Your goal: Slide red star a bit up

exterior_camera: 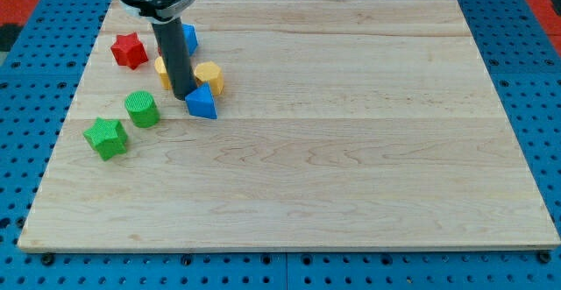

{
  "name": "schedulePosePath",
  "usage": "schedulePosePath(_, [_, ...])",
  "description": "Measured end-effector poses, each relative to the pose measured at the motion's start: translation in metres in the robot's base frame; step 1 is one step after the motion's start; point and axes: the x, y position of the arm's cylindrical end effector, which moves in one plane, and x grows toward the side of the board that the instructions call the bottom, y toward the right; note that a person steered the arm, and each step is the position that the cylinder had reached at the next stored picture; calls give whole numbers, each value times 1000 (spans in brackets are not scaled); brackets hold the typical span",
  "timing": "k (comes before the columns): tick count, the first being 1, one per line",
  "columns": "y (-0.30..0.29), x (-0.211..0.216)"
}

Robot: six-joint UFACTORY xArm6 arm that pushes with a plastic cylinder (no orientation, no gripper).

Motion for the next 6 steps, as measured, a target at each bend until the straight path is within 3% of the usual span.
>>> schedulePosePath(3, [-61, -32])
schedulePosePath(6, [-73, -18])
